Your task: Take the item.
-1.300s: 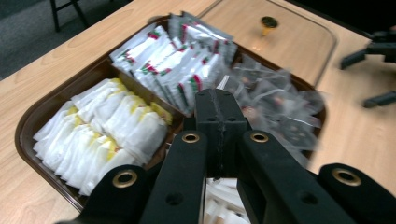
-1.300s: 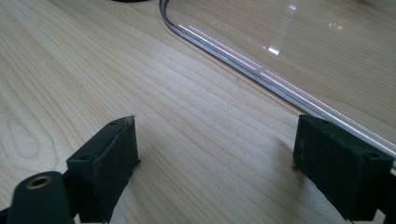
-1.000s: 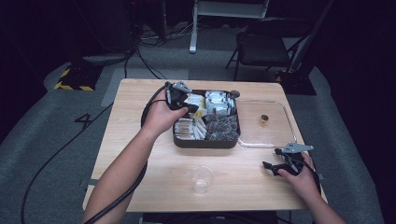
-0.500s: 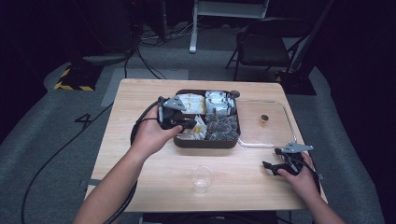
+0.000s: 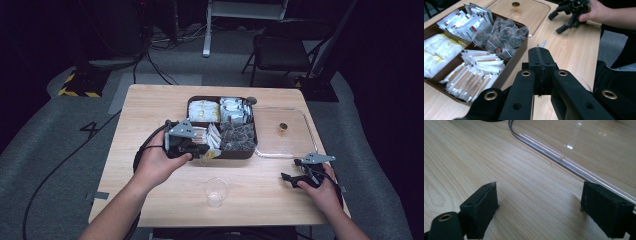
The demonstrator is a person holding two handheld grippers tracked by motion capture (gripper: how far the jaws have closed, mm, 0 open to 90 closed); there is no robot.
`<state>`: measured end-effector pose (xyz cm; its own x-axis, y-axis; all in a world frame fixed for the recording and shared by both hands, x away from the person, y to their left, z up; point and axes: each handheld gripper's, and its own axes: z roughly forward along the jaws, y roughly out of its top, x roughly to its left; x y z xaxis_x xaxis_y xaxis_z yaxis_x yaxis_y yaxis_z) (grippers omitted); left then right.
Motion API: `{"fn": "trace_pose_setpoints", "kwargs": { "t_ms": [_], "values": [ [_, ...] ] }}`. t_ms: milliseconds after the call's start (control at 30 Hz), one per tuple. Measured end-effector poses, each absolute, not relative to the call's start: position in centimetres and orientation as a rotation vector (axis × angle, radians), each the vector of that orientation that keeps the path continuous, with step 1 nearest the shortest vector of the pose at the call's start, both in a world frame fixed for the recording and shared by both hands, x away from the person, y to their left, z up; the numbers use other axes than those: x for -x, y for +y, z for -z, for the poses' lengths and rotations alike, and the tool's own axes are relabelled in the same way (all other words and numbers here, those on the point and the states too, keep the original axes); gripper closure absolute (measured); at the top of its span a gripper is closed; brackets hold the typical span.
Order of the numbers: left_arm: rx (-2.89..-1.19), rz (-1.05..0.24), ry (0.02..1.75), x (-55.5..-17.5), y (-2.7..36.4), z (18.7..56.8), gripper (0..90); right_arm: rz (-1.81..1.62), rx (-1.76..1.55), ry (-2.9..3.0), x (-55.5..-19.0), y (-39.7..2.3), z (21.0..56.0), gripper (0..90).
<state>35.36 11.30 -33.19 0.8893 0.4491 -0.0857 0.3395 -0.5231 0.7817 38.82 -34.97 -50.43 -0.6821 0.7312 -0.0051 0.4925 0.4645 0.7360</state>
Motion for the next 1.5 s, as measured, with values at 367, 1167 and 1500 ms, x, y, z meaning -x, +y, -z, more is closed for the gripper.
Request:
{"fn": "trace_pose_setpoints", "kwargs": {
  "t_ms": [367,1167,1500],
  "values": [
    [-2.190,-0.116,0.531,-33.2,10.9,34.6,90.0,-1.049,-1.039,2.397,-38.8,-35.0,50.4,14.0],
    [-2.282,-0.011,0.480,-31.5,8.9,37.9,90.0,-1.048,-1.042,2.395,-38.8,-34.9,50.4,14.0],
    [-2.221,0.025,0.477,-31.9,8.8,38.1,73.1,-1.048,-1.043,2.395,-38.8,-34.9,50.4,14.0]
  ]
}}
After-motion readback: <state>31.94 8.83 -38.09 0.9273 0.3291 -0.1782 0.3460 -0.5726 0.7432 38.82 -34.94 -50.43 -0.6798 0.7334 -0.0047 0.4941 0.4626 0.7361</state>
